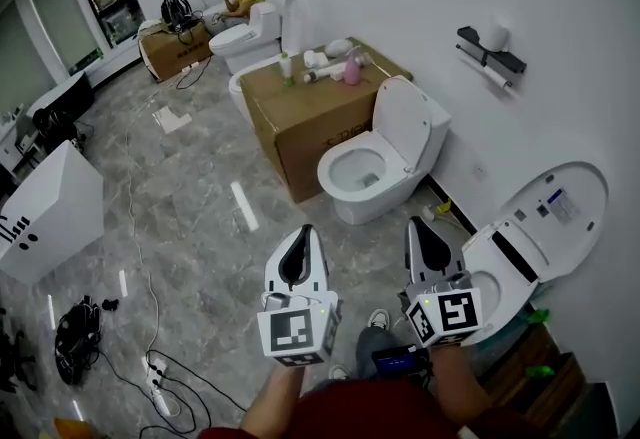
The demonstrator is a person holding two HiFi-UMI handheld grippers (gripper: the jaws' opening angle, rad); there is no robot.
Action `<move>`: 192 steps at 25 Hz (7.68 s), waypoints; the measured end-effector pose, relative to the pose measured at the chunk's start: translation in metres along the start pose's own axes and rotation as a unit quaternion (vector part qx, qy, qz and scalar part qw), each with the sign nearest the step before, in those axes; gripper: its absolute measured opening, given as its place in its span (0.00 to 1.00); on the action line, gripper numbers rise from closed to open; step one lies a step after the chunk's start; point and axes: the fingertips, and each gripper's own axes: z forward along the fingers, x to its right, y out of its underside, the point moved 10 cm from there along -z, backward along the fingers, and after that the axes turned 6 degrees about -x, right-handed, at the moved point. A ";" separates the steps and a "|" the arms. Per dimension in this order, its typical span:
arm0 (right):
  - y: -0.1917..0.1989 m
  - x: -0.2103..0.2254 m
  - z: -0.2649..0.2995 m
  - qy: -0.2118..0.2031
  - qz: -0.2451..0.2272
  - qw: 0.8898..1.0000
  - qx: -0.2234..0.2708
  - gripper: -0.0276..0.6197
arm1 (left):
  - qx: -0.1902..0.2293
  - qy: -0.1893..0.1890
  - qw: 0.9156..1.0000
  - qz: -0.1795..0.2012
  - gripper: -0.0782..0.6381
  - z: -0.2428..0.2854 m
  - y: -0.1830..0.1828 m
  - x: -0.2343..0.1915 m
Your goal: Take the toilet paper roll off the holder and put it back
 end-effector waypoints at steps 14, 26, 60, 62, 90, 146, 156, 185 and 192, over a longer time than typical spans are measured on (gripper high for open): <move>-0.008 0.155 0.092 0.049 0.006 0.999 -0.006 0.07 | -0.017 0.048 0.998 0.025 0.13 0.192 -0.004 0.074; -0.011 0.291 0.116 0.106 0.021 0.994 0.008 0.07 | -0.018 0.097 0.994 0.040 0.13 0.310 -0.009 0.162; -0.028 0.484 0.369 0.294 0.003 0.956 0.000 0.07 | -0.039 0.340 0.938 0.047 0.13 0.713 -0.022 0.188; -0.030 0.490 0.379 0.300 0.000 0.954 -0.001 0.07 | -0.038 0.346 0.936 0.046 0.13 0.728 -0.023 0.190; -0.029 0.664 0.366 0.333 0.003 0.943 0.009 0.07 | -0.042 0.353 0.932 0.066 0.13 0.845 -0.031 0.345; -0.022 0.689 0.350 0.349 0.016 0.937 0.007 0.07 | -0.014 0.349 0.936 0.046 0.70 0.905 -0.070 0.420; -0.021 0.675 0.353 0.347 0.016 0.938 0.005 0.07 | -0.013 0.352 0.935 0.034 0.70 0.855 -0.080 0.372; -0.020 0.643 0.365 0.342 0.005 0.940 -0.009 0.07 | -0.046 0.348 0.936 0.028 0.70 0.813 -0.015 0.312; -0.021 0.643 0.366 0.341 0.003 0.940 -0.011 0.07 | -0.039 0.352 0.935 0.025 0.70 0.814 -0.012 0.310</move>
